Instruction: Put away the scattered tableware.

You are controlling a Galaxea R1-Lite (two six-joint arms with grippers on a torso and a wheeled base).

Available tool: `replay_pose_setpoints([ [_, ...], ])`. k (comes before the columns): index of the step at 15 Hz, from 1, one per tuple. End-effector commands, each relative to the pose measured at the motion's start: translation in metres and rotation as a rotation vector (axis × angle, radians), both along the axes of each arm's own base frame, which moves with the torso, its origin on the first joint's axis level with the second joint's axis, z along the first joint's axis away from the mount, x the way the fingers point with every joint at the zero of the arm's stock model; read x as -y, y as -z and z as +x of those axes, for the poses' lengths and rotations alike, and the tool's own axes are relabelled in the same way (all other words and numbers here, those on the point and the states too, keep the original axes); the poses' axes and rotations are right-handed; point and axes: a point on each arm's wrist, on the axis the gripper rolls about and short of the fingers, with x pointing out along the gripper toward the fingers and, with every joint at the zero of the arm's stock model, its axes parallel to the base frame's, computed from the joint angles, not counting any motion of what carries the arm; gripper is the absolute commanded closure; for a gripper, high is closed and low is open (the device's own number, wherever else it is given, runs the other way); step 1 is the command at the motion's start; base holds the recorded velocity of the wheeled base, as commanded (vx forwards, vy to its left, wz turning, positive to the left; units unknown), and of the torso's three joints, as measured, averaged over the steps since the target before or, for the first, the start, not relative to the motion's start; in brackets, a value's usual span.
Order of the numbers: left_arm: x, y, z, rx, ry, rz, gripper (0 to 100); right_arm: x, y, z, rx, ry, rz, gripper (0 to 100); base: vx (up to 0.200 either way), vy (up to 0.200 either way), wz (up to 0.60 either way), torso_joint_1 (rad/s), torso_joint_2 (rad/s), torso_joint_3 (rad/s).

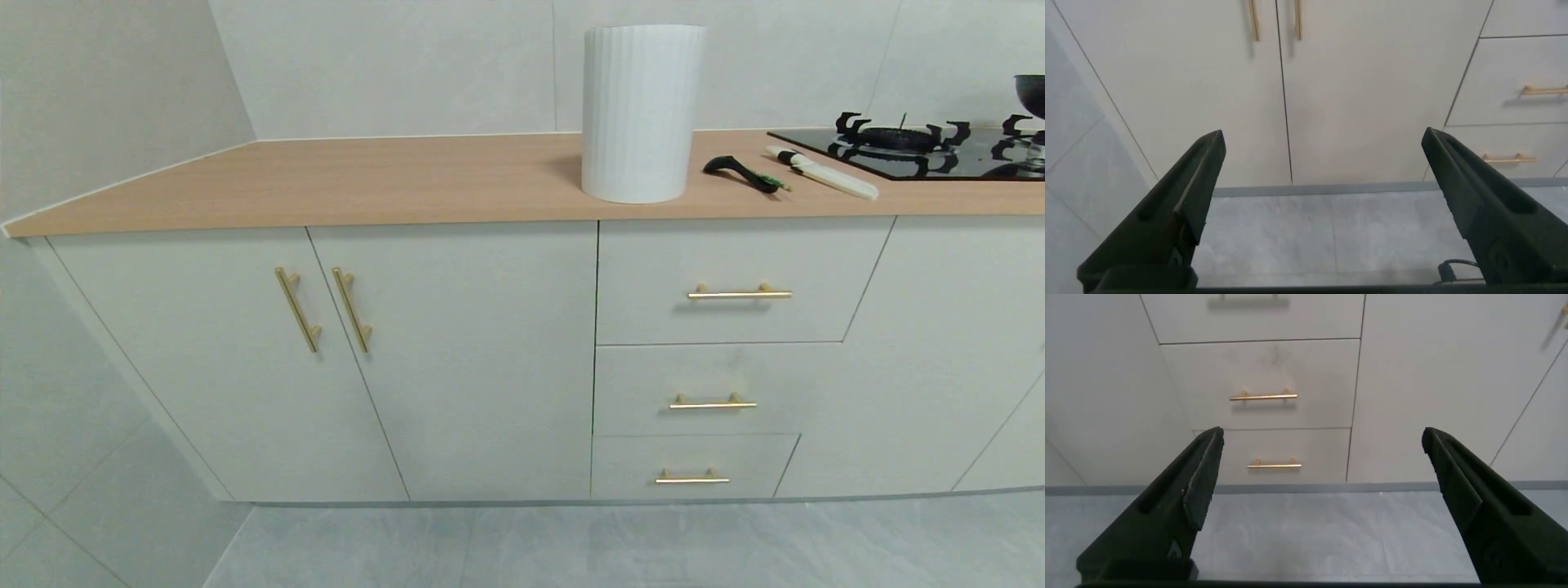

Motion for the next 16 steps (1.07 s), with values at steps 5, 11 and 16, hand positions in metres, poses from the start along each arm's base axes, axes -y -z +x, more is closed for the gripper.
replay_pose_setpoints([
  [5, 0.0000, 0.0000, 0.0001, -0.001, 0.000, 0.001, 0, 0.0000, -0.0001, 0.0001, -0.001, 0.000, 0.000, 0, 0.160, 0.000, 0.00, 0.003, 0.00, 0.000],
  [11, 0.0000, 0.0000, 0.0001, -0.001, 0.000, 0.000, 0, 0.0000, -0.0002, 0.0001, 0.000, 0.001, 0.002, 0, 0.000, 0.000, 0.00, 0.000, 0.00, 0.000],
  [16, 0.0000, 0.0000, 0.0001, -0.001, 0.000, 0.001, 0, 0.0000, -0.0002, 0.0001, 0.000, 0.001, 0.000, 0, 0.000, 0.000, 0.00, 0.000, 0.00, 0.000],
])
